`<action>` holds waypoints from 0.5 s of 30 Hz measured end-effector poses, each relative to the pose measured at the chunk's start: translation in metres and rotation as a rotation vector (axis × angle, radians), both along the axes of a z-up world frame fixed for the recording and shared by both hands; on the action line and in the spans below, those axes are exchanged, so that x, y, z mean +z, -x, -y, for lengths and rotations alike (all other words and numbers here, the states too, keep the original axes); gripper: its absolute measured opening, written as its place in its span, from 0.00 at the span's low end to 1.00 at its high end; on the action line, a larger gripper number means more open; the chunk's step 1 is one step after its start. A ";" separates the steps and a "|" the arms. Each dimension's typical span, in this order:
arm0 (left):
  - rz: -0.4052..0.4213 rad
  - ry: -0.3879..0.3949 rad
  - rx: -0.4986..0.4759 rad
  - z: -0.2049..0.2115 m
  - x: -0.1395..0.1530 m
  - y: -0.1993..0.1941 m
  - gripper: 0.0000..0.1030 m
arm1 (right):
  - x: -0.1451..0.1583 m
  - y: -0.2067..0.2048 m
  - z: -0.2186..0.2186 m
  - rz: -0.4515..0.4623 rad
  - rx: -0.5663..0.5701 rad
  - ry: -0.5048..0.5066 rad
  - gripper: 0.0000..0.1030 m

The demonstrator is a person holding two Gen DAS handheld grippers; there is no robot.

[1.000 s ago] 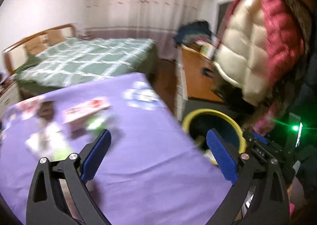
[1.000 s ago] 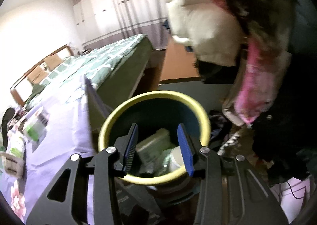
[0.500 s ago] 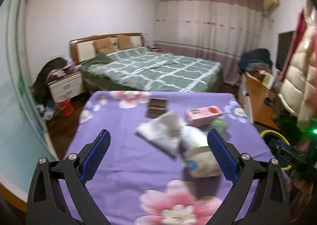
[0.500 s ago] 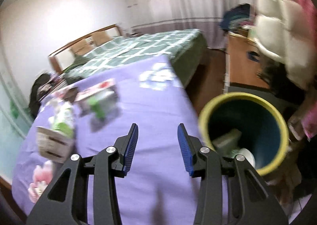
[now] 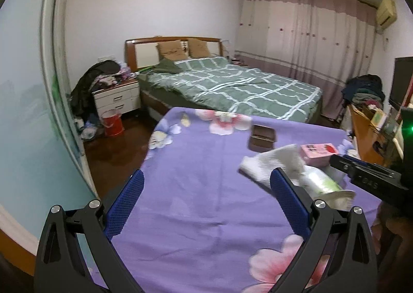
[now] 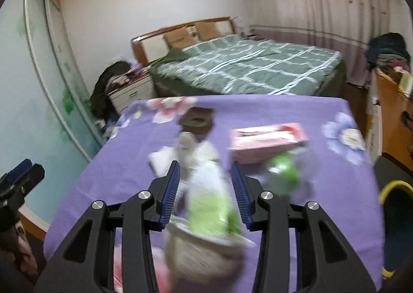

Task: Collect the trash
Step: 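Move both tools back over the table toward the white tissue, then grasp the white tissue with the right gripper and lift it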

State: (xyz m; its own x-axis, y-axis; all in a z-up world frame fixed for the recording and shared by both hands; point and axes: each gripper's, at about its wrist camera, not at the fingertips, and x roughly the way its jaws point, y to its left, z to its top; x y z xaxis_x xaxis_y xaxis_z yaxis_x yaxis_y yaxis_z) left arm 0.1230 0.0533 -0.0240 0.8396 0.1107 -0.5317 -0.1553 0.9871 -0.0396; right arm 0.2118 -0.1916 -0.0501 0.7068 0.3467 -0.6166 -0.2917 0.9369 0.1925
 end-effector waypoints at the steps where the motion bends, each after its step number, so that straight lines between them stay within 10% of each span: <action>1: -0.004 -0.001 0.010 -0.004 -0.002 -0.002 0.94 | -0.001 -0.010 -0.014 -0.011 0.007 0.012 0.38; 15: -0.060 0.048 0.009 -0.034 -0.027 -0.030 0.94 | -0.040 -0.063 -0.087 -0.134 -0.079 0.199 0.35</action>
State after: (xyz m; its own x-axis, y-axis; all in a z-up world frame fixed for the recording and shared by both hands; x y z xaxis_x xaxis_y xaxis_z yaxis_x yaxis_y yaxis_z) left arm 0.1526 0.0875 -0.0505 0.8051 0.0910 -0.5861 -0.1675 0.9828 -0.0775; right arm 0.2749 -0.1046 -0.0904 0.6339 0.1559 -0.7575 -0.2003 0.9791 0.0339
